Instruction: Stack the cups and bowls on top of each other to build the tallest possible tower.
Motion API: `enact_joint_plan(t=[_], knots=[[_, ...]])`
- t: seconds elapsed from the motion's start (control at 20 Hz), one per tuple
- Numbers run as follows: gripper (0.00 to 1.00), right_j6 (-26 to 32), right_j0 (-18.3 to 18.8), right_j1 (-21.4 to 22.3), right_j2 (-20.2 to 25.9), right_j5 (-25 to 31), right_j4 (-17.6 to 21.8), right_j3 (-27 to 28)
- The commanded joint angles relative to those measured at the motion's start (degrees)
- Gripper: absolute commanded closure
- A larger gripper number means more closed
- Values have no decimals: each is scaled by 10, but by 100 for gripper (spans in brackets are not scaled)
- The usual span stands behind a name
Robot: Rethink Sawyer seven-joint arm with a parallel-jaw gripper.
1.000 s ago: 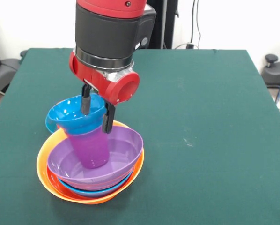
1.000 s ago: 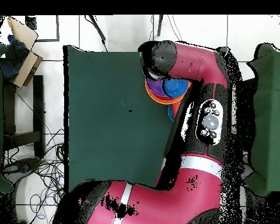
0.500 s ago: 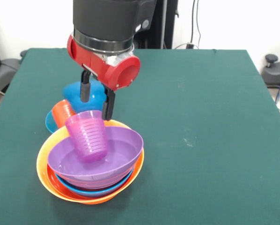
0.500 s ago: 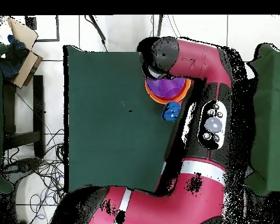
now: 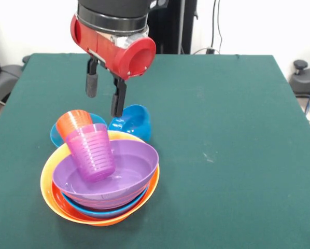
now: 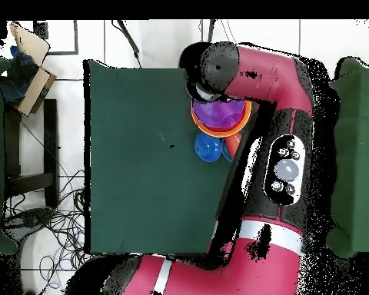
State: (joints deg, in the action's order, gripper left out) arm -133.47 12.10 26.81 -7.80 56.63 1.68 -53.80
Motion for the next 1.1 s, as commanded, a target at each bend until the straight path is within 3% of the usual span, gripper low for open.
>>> enact_joint_plan(t=[0.05,0.55,1.1], knots=[[0,74,-6,-5,58,55,13,-22],[0,48,-18,23,45,-2,20,-100],[0,44,-22,23,42,8,26,-95]])
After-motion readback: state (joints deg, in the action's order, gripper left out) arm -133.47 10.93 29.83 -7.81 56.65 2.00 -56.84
